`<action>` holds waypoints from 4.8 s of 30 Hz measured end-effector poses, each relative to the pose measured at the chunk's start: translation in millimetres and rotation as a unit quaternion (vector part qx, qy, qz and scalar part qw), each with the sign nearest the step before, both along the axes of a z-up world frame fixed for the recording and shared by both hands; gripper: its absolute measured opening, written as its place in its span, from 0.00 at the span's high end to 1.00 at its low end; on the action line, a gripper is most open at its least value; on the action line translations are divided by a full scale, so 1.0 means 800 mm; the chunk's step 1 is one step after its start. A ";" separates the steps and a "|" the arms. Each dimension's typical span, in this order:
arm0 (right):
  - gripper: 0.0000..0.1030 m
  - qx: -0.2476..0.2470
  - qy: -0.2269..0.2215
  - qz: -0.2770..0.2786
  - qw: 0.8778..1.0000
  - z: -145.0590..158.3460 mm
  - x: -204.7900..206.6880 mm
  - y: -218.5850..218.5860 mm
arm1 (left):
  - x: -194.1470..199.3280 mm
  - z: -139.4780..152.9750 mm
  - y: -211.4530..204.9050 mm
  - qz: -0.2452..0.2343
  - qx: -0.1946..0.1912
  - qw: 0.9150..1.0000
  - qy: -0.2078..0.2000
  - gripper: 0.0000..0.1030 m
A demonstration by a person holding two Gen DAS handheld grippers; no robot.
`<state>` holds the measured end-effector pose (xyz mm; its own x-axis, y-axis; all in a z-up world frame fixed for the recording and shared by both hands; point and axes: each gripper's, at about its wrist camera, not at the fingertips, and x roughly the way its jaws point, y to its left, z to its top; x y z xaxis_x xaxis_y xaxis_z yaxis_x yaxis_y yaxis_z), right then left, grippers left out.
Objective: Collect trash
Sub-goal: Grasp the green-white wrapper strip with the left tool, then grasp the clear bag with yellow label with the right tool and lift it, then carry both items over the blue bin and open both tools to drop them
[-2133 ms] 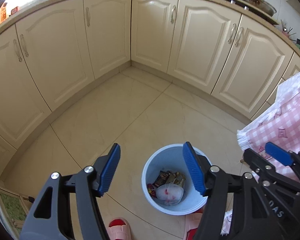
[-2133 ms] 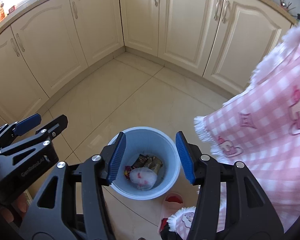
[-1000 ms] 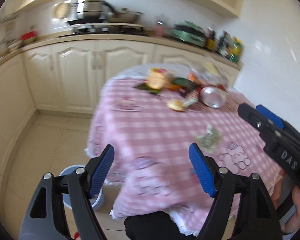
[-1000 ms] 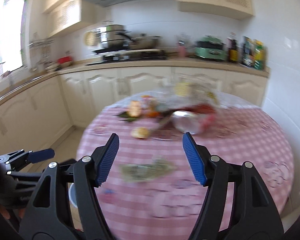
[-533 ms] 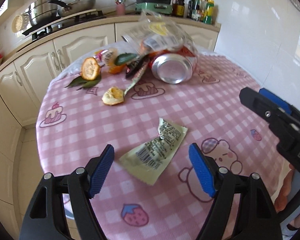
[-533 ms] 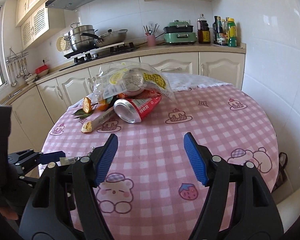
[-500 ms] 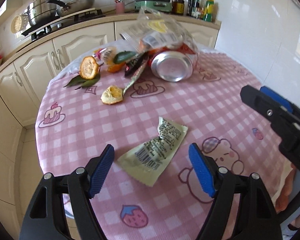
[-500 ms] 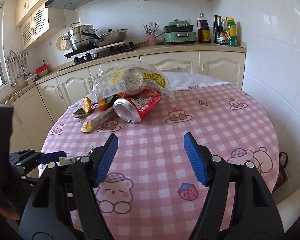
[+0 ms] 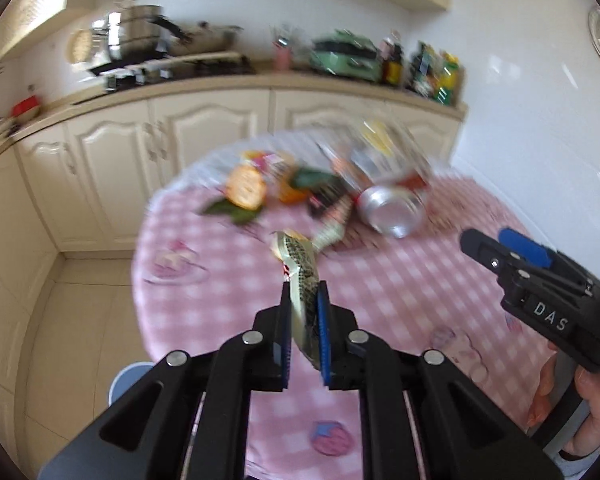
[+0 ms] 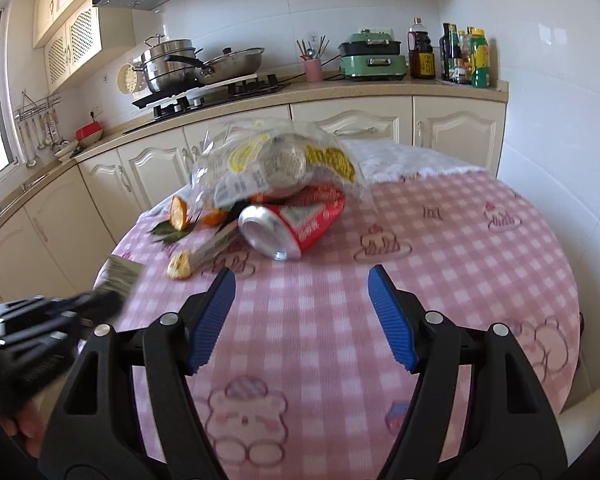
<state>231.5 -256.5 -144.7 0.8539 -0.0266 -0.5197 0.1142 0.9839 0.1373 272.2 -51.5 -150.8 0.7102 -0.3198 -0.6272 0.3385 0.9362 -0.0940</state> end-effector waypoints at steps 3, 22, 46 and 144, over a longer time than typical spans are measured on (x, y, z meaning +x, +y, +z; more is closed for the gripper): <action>0.26 -0.048 0.013 0.006 0.999 0.005 0.027 0.019 | 0.013 0.011 0.019 0.034 -0.005 0.999 -0.013 0.90; 0.91 -0.430 0.008 0.003 0.903 -0.040 0.130 0.142 | 0.034 0.002 0.060 0.046 -0.039 0.998 -0.010 0.90; 0.19 0.338 0.033 -0.044 0.940 -0.048 0.084 -0.109 | 0.014 0.011 0.053 0.038 -0.041 0.998 -0.015 0.90; 0.74 0.031 0.254 0.273 0.927 -0.349 0.214 0.505 | 0.104 -0.339 0.449 0.302 -0.085 0.920 0.235 0.51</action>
<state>402.7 147.5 -423.7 0.3748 0.3812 -0.8451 -0.3342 0.9058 0.2604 355.5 307.8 -421.8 0.4540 -0.0778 -0.8876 -0.3530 0.8990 -0.2593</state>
